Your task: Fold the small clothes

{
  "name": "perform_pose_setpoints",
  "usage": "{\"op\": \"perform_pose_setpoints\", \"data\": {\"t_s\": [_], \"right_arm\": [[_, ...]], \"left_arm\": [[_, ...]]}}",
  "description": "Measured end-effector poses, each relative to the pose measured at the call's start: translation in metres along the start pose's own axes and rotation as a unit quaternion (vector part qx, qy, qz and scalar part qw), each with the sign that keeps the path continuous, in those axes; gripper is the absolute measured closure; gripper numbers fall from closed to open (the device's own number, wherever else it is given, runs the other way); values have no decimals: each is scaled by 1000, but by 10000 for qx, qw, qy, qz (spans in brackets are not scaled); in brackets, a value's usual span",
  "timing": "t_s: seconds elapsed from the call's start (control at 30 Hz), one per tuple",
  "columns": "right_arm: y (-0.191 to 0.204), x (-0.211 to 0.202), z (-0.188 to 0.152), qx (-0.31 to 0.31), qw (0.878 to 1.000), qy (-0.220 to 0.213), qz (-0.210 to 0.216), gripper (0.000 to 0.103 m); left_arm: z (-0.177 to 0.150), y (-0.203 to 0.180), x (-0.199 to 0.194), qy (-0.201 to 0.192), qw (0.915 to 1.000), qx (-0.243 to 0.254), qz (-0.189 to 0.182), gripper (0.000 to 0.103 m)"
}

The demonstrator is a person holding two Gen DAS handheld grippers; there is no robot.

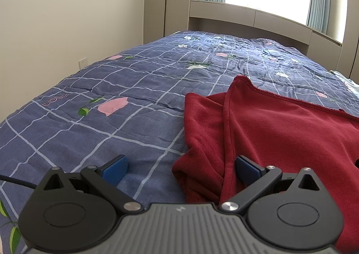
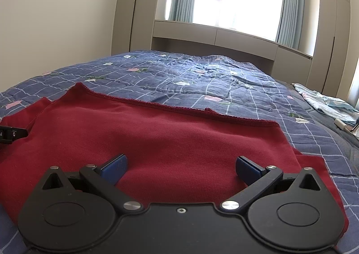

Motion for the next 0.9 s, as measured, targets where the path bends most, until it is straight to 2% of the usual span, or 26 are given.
{"op": "perform_pose_setpoints", "data": {"t_s": [0.53,0.7,0.8,0.9], "right_arm": [[-10,4,0,263,9994,46,204,1],[-13,4,-1,349,9990,51,270,1],[-12,4,-1,355,9990,46,272,1],[-13,4,-1,353,9990,47,274,1]], "left_arm": [[0,2,-2,-39,10000,-30,-18,0],[4,17,-17,-227,9977,-493,-415,0],[7,26,-36,-187,9942,-873,-592,0],[3,34,-48,26,9922,-1113,-560,0]]}}
Point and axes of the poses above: each gripper's, at about its wrist camera, not at the fingertips, and x roughly the way its jaws point, y to its left, z to its top, the point moved 2 cm from there along x, roughly the way its jaws point, and after that the axes turned 5 degrees about -x, right-handed, at the moved point
